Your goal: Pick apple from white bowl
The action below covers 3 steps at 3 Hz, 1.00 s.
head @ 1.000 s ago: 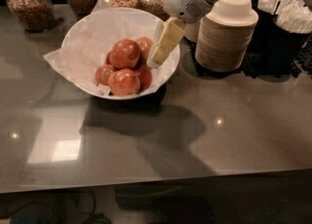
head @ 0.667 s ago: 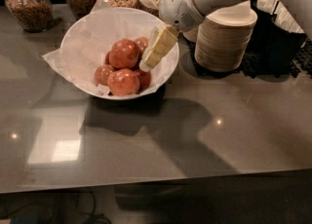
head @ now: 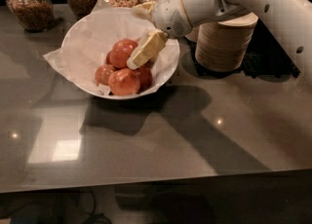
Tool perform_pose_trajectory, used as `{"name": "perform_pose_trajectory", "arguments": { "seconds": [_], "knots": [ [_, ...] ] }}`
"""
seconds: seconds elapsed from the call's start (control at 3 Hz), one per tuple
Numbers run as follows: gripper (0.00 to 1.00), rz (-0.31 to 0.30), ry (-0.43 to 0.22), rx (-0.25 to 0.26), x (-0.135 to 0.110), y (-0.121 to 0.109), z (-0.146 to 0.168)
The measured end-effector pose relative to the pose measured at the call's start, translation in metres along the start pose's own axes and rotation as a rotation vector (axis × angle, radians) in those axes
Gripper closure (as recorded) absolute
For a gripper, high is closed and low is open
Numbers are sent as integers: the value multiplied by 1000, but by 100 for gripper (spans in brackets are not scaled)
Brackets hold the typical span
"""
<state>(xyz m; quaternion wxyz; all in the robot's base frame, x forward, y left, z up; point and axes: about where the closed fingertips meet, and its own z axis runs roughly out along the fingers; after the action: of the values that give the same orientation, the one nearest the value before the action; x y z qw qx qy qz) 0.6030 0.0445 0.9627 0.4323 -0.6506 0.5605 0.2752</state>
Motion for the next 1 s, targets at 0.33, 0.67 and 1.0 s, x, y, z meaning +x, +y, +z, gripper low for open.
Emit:
{"name": "perform_pose_trajectory", "arguments": {
  "seconds": [0.33, 0.67, 1.0],
  "knots": [
    [13, 22, -33, -21, 2, -2, 7],
    [13, 49, -41, -42, 9, -2, 11],
    [11, 82, -38, -84, 18, -1, 22]
  ]
}}
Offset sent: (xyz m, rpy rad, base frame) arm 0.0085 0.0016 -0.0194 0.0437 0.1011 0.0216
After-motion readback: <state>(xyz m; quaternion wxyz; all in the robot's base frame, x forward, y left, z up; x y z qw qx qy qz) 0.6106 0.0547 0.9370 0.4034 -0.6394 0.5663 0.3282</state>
